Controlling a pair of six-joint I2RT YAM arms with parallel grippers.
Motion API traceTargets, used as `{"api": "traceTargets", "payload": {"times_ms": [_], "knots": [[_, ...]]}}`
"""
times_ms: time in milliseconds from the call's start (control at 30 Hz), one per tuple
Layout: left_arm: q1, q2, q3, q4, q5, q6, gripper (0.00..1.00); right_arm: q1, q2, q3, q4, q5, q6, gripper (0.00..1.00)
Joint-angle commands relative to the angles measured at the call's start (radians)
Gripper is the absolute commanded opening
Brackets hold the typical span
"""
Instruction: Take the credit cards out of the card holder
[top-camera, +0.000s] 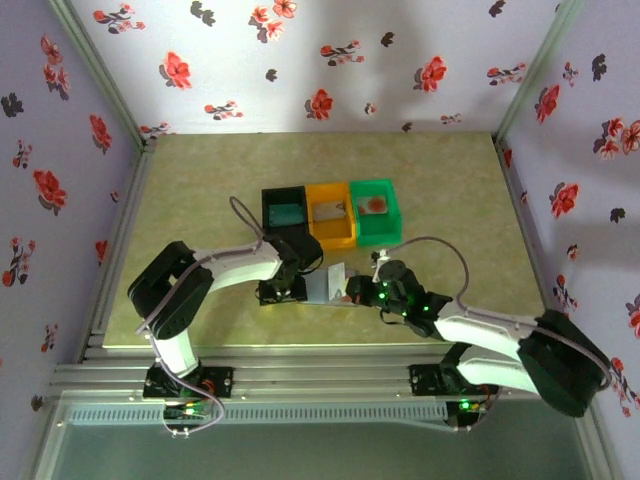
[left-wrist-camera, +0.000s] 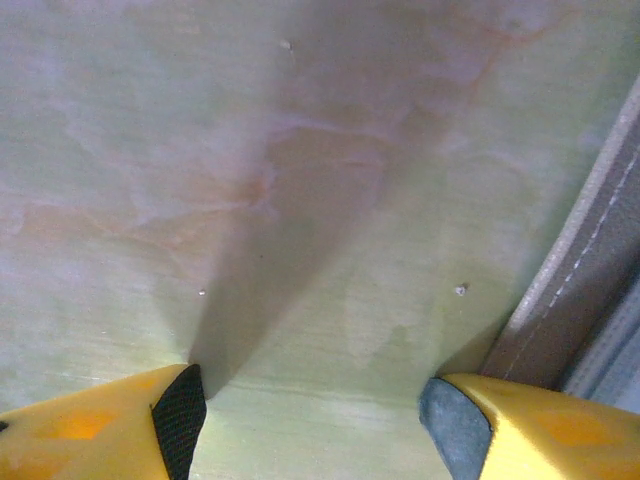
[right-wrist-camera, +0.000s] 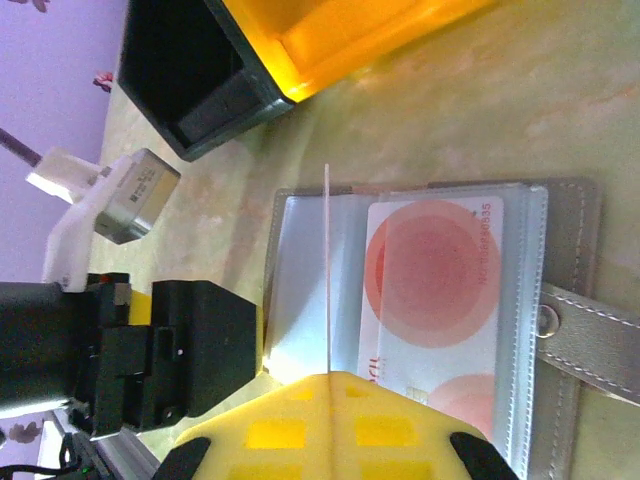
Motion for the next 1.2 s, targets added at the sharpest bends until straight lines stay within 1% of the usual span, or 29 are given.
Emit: {"api": "traceTargets", "payload": {"times_ms": [0,100,233,300,400,500,533,667,900,967,1067,1167], "knots": [[-0.013,0.048,-0.090,0.135,0.196,0.032,0.68,-0.016,-0.083,-0.009,-0.123,0.022,-0.058,0.00],[0.031,-0.061,-0.106,0.105,0.192,0.082,0.69,-0.018,-0.135,-0.009,-0.140,-0.012,-0.071,0.00],[0.099,-0.260,-0.128,0.092,0.197,0.191,0.70,-0.023,-0.191,-0.006,-0.134,-0.074,-0.096,0.00],[0.127,-0.372,-0.136,0.100,0.207,0.250,0.78,-0.025,-0.217,-0.008,-0.119,-0.107,-0.104,0.00],[0.151,-0.549,-0.169,0.160,0.240,0.315,0.88,-0.033,-0.243,-0.003,-0.098,-0.165,-0.115,0.00],[0.161,-0.679,-0.233,0.283,0.321,0.330,0.93,-0.034,-0.249,0.003,-0.056,-0.224,-0.112,0.00],[0.163,-0.710,-0.268,0.361,0.373,0.320,0.93,-0.035,-0.247,0.004,-0.033,-0.249,-0.108,0.00],[0.161,-0.742,-0.363,0.576,0.512,0.250,0.94,-0.036,-0.234,0.008,0.055,-0.319,-0.086,0.00],[0.158,-0.732,-0.435,0.773,0.580,0.162,0.94,-0.034,-0.215,0.017,0.138,-0.388,-0.051,0.00],[0.158,-0.735,-0.466,0.875,0.595,0.112,0.93,-0.033,-0.205,0.020,0.154,-0.400,-0.042,0.00],[0.147,-0.723,-0.494,1.007,0.611,0.052,0.90,-0.033,-0.192,0.022,0.177,-0.416,-0.033,0.00],[0.124,-0.694,-0.497,1.068,0.616,0.031,0.84,-0.030,-0.183,0.026,0.199,-0.427,-0.023,0.00]]}}
